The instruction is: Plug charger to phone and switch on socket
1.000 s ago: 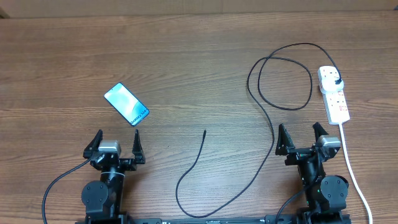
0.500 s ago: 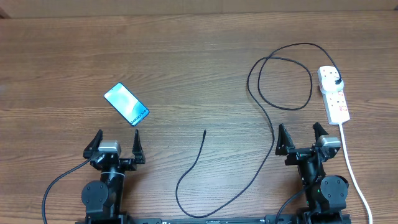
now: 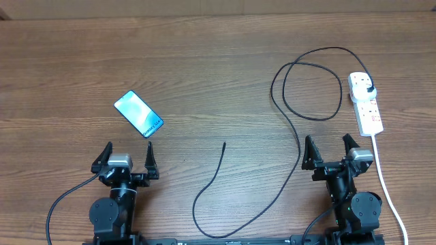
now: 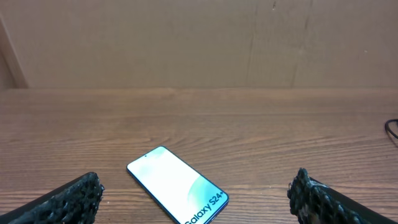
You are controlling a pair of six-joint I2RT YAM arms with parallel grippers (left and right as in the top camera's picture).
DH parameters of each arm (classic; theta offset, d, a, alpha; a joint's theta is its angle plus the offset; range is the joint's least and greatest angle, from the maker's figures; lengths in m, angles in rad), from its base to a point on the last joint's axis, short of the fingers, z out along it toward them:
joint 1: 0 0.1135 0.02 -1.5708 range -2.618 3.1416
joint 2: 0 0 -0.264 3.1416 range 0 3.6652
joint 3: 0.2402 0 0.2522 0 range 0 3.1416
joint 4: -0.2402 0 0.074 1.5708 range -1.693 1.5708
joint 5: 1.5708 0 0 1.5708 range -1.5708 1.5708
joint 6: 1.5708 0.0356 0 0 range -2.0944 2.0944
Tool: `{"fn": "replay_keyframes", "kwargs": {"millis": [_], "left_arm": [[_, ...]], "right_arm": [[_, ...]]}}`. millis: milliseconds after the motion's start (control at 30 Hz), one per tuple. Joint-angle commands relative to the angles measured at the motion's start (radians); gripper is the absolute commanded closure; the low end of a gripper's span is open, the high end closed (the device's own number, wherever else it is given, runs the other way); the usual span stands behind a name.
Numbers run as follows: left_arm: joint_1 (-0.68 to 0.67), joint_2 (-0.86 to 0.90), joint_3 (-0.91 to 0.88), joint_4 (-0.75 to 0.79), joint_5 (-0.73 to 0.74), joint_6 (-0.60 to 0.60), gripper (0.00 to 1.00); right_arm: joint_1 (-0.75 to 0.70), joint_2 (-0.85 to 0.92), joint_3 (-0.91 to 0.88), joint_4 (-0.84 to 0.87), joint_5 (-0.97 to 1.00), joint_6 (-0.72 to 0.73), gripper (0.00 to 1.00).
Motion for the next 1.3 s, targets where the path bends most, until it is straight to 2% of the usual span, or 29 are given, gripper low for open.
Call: {"fn": "replay_keyframes", "kwargs": {"millis": [0,867,1100,1267], "left_arm": [[0.007,-0.01,-0.003,-0.003,-0.003,0.022,0.01],[0.007,-0.01,0.002,-0.01,0.004,0.005,0.0],[0.007,0.011,0.101,-0.114,-0.008,0.0,0.0],[0.007,0.121,0.212,-0.122,-0.012,0.0,0.0]], "right_arm": [[-0.006,-0.011,-0.011,0.004,0.016,0.003,0.0],[-0.006,-0.011,-0.011,0.004,0.016,0.003,0.0],[-0.006,-0.011,-0.011,0.004,0.016,0.003,0.0],[-0.006,-0.011,-0.011,0.004,0.016,0.003,0.0]]}}
